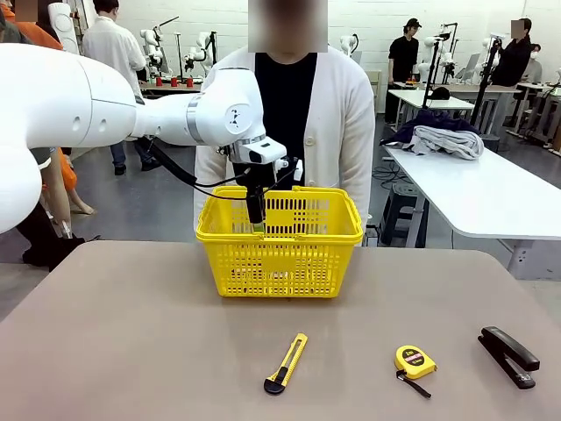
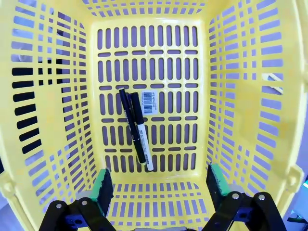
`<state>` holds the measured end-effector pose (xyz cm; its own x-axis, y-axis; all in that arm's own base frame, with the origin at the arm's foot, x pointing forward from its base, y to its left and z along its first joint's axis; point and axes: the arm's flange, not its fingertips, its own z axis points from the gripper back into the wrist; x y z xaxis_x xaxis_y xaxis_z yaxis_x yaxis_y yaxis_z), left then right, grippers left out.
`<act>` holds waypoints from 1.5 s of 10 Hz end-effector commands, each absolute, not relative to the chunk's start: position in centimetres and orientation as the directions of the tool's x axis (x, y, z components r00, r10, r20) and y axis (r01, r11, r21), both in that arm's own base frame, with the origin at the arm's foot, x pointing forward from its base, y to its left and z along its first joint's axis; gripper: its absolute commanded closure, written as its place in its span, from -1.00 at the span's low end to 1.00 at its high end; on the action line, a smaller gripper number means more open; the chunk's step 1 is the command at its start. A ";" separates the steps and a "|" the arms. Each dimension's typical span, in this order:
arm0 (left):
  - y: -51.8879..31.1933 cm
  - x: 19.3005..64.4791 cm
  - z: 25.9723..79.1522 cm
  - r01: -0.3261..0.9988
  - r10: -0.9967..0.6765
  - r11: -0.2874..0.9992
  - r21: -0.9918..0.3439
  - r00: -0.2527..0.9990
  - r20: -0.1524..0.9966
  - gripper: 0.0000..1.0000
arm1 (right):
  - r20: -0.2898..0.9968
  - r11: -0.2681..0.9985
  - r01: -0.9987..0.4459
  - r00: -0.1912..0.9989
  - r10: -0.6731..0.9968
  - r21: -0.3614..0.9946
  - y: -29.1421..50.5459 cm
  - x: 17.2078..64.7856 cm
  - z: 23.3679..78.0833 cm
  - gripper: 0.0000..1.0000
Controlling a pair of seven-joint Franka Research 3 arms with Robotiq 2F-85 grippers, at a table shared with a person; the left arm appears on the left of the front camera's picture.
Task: Place the items the person wants into the basket.
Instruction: Pick up the item the person points to and place it in the Market Basket.
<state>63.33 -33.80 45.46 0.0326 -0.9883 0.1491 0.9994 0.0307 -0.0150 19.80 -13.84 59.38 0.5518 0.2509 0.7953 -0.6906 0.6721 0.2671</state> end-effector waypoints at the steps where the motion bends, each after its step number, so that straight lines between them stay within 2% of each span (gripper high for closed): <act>1: -32.0 60.3 49.6 0.998 -0.986 0.066 -0.015 0.067 0.151 -1.00 | 0.806 0.655 -0.706 0.538 0.249 0.269 -13.7 19.9 59.3 -1.00; 5: -21.0 45.1 59.6 0.951 -0.947 0.290 0.111 0.269 0.174 -1.00 | 0.806 0.655 -0.706 0.538 0.249 0.269 -13.7 19.9 59.3 -1.00; 7: -16.0 37.8 61.4 0.917 -0.918 0.360 0.169 0.317 0.238 -1.00 | 0.806 0.655 -0.706 0.538 0.249 0.269 -13.7 19.9 59.3 -1.00; 9: -12.0 32.9 60.7 0.895 -0.895 0.402 0.196 0.338 0.291 -1.00 | 0.806 0.655 -0.706 0.538 0.249 0.269 -13.7 19.9 59.3 -1.00; 11: -9.2 31.5 59.4 0.887 -0.873 0.426 0.175 0.352 0.338 -1.00 | 0.806 0.655 -0.706 0.538 0.249 0.269 -13.7 19.9 59.3 -1.00; 15: -7.8 32.3 57.5 0.879 -0.847 0.459 0.126 0.390 0.362 -1.00 | 0.806 0.655 -0.706 0.538 0.249 0.269 -13.7 19.9 59.3 -1.00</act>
